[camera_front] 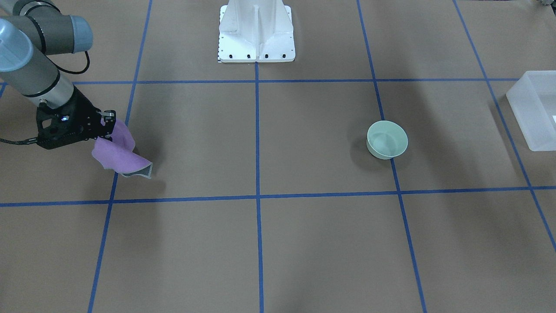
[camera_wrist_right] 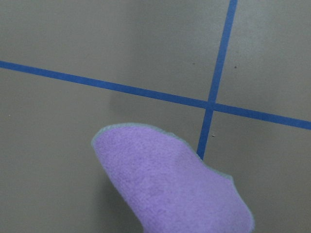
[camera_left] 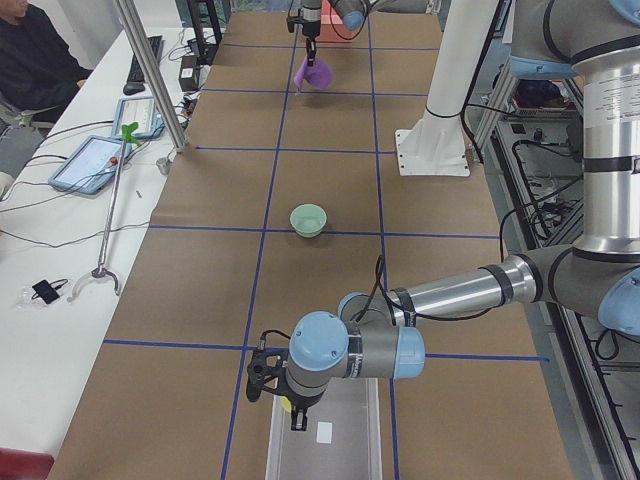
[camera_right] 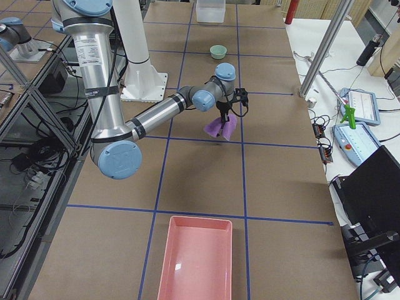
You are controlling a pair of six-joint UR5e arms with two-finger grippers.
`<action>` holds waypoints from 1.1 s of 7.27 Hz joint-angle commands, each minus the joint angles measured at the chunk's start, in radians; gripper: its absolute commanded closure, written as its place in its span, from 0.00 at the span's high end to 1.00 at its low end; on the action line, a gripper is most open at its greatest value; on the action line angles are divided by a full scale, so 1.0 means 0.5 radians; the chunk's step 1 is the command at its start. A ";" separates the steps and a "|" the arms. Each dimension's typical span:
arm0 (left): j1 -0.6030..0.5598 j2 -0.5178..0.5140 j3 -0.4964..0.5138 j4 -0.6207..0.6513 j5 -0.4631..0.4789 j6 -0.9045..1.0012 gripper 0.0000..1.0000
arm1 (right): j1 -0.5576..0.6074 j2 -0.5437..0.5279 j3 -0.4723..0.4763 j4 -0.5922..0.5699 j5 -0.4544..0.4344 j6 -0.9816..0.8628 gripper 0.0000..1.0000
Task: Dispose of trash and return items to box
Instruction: 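Lift the purple cloth with the right gripper and carry it off the table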
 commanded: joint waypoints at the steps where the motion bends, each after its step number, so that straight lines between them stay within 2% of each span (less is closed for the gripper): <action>1: 0.103 0.073 0.010 0.002 -0.075 -0.030 0.00 | 0.087 -0.012 0.209 -0.250 0.004 0.000 0.00; 3: 0.281 0.086 0.068 -0.019 -0.088 -0.110 0.00 | 0.157 -0.012 0.314 -0.386 0.004 0.000 0.00; 8: 0.401 0.083 0.173 -0.023 -0.121 -0.104 0.00 | 0.369 -0.055 0.363 -0.389 0.166 0.000 0.00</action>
